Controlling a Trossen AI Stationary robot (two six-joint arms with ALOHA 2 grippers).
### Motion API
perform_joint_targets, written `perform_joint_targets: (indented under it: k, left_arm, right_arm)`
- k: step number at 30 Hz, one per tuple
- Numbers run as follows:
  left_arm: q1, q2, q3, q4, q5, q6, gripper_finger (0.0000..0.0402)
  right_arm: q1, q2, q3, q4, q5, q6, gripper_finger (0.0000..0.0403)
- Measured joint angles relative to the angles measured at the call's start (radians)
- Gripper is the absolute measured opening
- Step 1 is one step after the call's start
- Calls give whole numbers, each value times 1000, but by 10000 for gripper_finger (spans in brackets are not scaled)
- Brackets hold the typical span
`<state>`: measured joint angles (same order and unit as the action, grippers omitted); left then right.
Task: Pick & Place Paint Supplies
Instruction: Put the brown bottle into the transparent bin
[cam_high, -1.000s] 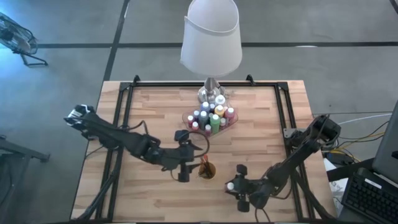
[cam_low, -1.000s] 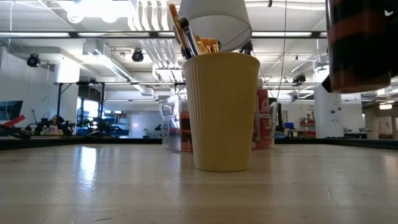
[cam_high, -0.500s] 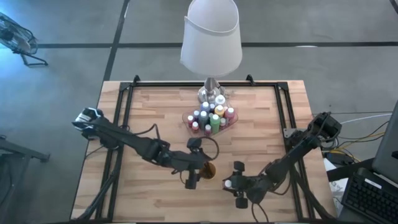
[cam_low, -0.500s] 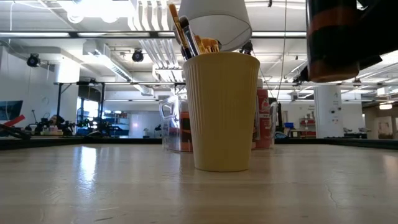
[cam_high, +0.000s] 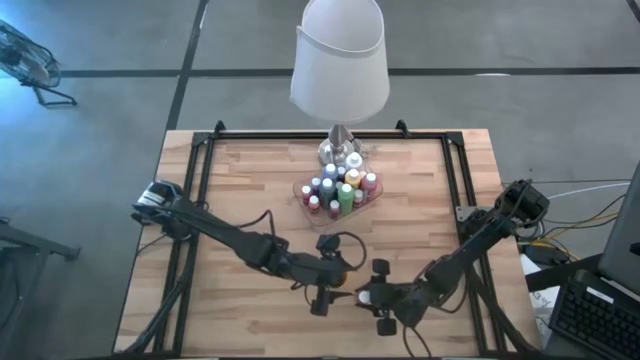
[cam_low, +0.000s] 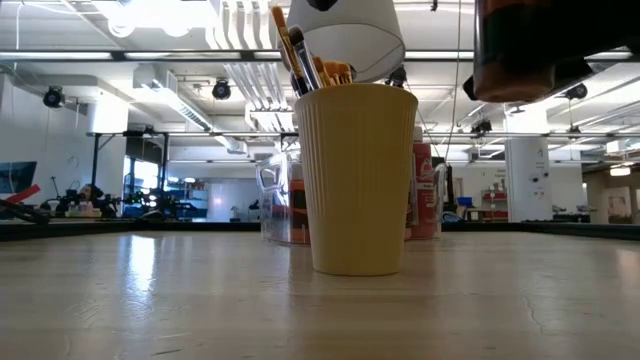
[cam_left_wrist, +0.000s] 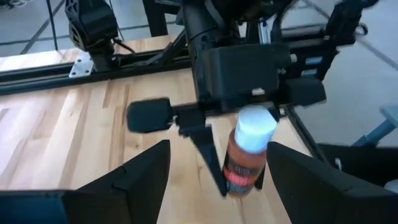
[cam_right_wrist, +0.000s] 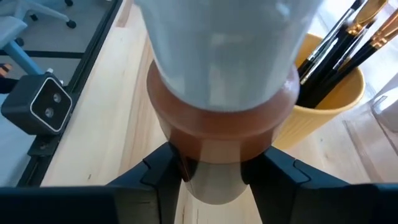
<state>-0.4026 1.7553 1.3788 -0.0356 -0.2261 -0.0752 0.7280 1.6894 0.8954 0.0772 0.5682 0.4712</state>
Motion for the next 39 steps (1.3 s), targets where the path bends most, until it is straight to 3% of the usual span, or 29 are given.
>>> perform_joint_targets:
  k: [11,22,32,39]
  left_arm:
    - [-1,54,10,49,28,-23,271]
    - [-2,90,10,113,71,-30,271]
    - [0,100,10,140,73,-28,271]
    - [0,100,9,141,73,-28,271]
  right_arm:
    - [-20,0,2,7,9,-34,141]
    - [-38,0,2,11,11,-58,157]
    - [-42,0,1,19,10,-79,140]
    - [-42,0,1,35,29,-92,154]
